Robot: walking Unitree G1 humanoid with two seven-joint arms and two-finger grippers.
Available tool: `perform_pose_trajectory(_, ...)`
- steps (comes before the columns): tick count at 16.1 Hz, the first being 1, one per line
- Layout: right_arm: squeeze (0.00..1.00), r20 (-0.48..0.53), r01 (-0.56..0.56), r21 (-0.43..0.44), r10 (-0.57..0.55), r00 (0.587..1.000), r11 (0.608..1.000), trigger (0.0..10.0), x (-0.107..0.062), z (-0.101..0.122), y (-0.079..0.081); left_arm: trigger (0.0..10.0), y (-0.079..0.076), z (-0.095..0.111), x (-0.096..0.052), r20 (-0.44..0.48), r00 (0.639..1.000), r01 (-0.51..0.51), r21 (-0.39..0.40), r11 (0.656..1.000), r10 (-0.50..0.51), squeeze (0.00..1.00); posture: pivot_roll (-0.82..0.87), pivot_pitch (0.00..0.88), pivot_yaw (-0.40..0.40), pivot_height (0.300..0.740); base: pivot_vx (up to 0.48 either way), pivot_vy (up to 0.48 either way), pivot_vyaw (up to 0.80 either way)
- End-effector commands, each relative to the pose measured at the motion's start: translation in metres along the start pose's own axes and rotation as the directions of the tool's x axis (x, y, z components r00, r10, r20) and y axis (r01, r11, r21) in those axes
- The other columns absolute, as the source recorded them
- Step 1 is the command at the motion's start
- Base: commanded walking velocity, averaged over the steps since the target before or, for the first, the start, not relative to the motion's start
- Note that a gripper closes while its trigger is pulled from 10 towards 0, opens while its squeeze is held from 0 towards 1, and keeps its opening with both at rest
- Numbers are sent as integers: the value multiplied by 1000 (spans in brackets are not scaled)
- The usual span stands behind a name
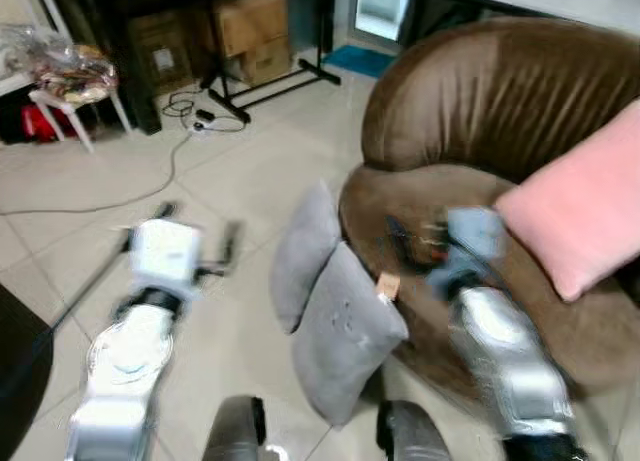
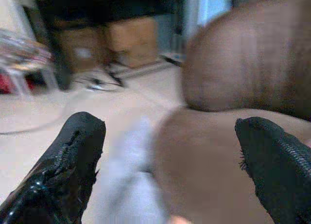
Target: Move the pillow to the sofa from floor
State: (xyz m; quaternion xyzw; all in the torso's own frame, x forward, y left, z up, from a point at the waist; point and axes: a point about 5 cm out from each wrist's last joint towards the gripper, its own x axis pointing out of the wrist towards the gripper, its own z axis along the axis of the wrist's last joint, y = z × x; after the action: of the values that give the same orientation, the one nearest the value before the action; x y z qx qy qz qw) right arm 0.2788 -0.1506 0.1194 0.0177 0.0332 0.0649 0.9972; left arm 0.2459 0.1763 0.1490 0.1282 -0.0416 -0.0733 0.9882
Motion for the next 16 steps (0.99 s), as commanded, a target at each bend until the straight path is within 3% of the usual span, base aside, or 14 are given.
perform_pose_trajectory(1, 0, 26, -42, 6, 42, 999, 999, 10000, 4, 6, 14, 10000, 8, -5, -4, -30, 999, -25, 13, 1000, 25, 498, -39, 0, -6, 605, 274, 0, 0)
perform_pose_trajectory(16, 0, 15, -47, -3, 47, 999, 999, 10000, 4, 3, 11, 10000, 6, -6, -3, -27, 999, -19, 10, 1000, 19, 498, -41, 0, -14, 605, 266, 0, 0)
